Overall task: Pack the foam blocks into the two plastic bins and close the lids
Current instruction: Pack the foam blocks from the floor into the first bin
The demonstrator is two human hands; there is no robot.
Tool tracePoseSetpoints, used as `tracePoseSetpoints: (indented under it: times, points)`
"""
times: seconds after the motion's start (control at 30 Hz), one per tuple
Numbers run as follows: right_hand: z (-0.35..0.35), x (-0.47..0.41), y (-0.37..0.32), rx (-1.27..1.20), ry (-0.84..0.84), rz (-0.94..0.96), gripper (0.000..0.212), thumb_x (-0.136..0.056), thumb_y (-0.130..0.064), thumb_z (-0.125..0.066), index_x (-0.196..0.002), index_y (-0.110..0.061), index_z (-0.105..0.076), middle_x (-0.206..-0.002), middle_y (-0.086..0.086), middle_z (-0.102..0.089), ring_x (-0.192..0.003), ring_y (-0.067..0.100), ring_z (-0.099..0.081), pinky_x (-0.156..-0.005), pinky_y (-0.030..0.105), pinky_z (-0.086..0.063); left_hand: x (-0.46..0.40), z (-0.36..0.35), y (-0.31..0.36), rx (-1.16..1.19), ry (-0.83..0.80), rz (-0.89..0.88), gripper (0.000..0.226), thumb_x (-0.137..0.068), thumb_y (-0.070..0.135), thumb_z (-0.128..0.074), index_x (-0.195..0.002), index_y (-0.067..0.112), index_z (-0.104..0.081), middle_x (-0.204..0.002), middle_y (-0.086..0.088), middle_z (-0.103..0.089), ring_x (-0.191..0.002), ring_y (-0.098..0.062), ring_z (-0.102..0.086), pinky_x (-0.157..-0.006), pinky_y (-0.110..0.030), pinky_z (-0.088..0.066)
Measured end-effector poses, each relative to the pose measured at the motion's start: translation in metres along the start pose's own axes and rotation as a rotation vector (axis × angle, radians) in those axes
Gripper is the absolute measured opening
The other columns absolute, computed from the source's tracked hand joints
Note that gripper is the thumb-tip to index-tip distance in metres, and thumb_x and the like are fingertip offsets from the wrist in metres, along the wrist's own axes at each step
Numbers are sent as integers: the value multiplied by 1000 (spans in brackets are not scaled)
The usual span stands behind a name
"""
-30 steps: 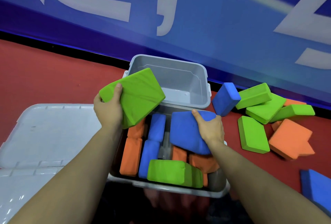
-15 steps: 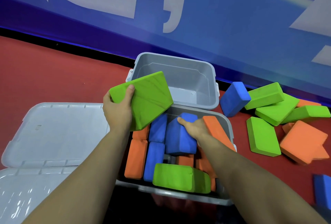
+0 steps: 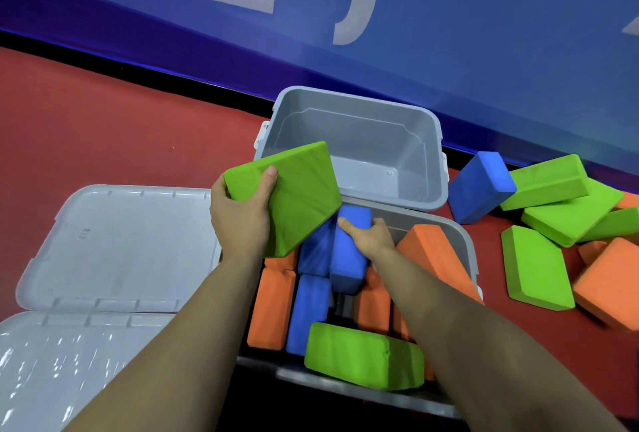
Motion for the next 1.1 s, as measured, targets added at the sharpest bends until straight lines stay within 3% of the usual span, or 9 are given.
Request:
tracePoseSetpoints:
  times: [0.1, 0.27, 0.5, 0.63, 0.77, 0.83, 1.0, 1.03, 1.1]
  points:
    - [-9, -3, 12, -85, -43, 23, 62, -81, -43, -82, -128, -10, -57, -117, -2, -65, -109, 22, -65, -88, 28, -49, -3, 3, -11, -9, 41, 37, 70, -71, 61, -82, -125, 22, -61, -116, 7, -68, -106, -13, -66, -99, -41, -53]
    - [-19, -15, 29, -232, -95, 9, 58, -82, -35, -82, -131, -15, -59, -120, 1, -69, -105, 21, -69, -96, 44, -56, -10, 9, -26, 104, 107, 123, 69, -71, 64, -79, -119, 16, -67, -107, 7, -74, -97, -6, -70, -93, -37, -57]
    - [-37, -30, 40, -297, -142, 3, 48, -92, -31, -74, -133, -17, -54, -118, 2, -68, -106, 24, -68, -96, 45, -57, -12, 2, -33, 108, 108, 138, 69, -70, 65, -78, -119, 18, -66, -107, 9, -74, -96, -5, -70, -92, -36, -58]
    - [-51, -38, 63, -276, -168, -8, 51, -94, -31, -71, -141, -26, -52, -127, 1, -68, -111, 24, -68, -98, 49, -55, -14, -2, -37, 103, 97, 139, 66, -73, 64, -78, -118, 17, -68, -106, 7, -75, -95, -5, -71, -88, -33, -59]
    - [-53, -51, 74, -180, -99, 73, 64, -94, -39, -70, -150, -19, -46, -142, -2, -60, -128, 20, -58, -111, 41, -45, -17, -5, -41, 122, 110, 144, 59, -80, 57, -78, -119, 14, -67, -106, 5, -74, -88, -1, -69, -68, -13, -54]
    - [-53, -52, 72, -190, -105, 64, 64, -91, -41, -72, -148, -20, -50, -136, -3, -64, -122, 19, -61, -108, 41, -48, -16, -9, -39, 116, 96, 133, 57, -81, 55, -78, -119, 13, -68, -106, 5, -74, -87, 0, -69, -63, -9, -52]
    - [-58, -57, 79, -225, -115, 66, 52, -89, -34, -74, -136, -19, -58, -123, 2, -71, -112, 24, -67, -101, 47, -52, -11, -18, -33, 75, 32, 95, 51, -81, 55, -78, -114, 17, -71, -102, 6, -76, -88, -1, -71, -70, -15, -56]
    - [-57, -52, 79, -231, -125, 49, 57, -87, -39, -75, -136, -19, -57, -126, 4, -69, -113, 24, -67, -102, 48, -52, -11, -19, -33, 70, 18, 87, 50, -81, 54, -78, -113, 16, -72, -101, 5, -76, -88, -2, -71, -71, -17, -57]
    - [-53, -43, 78, -212, -132, -16, 87, -74, -58, -75, -144, -14, -47, -139, 9, -62, -122, 27, -62, -107, 46, -48, -12, -19, -32, 76, 2, 82, 49, -81, 53, -79, -112, 15, -72, -101, 4, -77, -88, -3, -72, -73, -19, -58]
Point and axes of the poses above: each hand's wrist, its own x-axis away from the middle knuckle, its own z-axis out of the back of the hand, y = z × x, the point moved 9 cm from there along -x, towards the middle knuckle
